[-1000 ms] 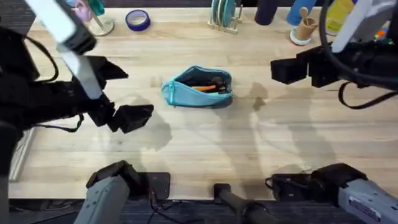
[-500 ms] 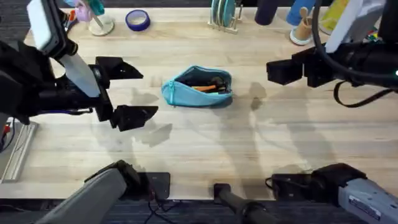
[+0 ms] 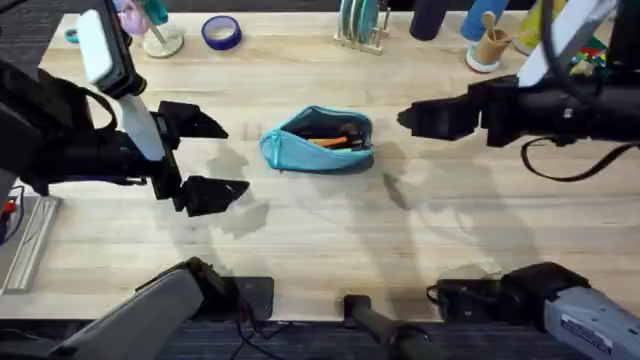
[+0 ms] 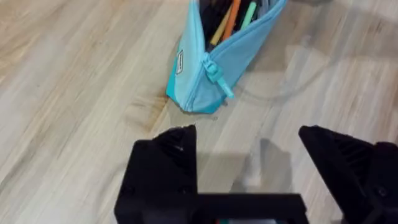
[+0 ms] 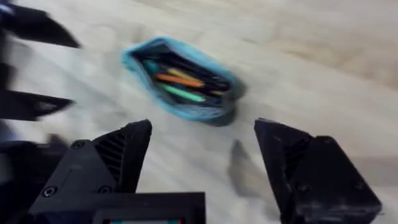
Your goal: Unzip the bag, pick up the pens from the table one at a time and place them inside, then zip the bag closed.
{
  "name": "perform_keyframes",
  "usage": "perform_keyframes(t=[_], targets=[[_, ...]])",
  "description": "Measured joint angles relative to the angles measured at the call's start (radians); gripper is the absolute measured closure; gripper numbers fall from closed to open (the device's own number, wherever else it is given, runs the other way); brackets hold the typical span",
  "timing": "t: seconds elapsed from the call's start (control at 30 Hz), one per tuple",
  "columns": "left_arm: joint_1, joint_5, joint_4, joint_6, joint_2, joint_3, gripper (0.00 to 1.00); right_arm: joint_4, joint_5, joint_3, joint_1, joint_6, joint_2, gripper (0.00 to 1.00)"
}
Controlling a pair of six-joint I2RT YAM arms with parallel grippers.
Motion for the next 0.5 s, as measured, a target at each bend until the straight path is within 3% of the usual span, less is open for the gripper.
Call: perform_keyframes(t=[0.3, 0.5], targets=[[0.000, -0.023, 0.004, 0.015, 0.000, 0.000, 0.008, 0.002, -0.168, 0.000, 0.012, 0.274, 0.000, 0.004], [0.000, -0.023, 0.004, 0.019, 0.000, 0.000, 0.008, 0.037, -0.141, 0.000, 0.126, 0.325, 0.000, 0.004]])
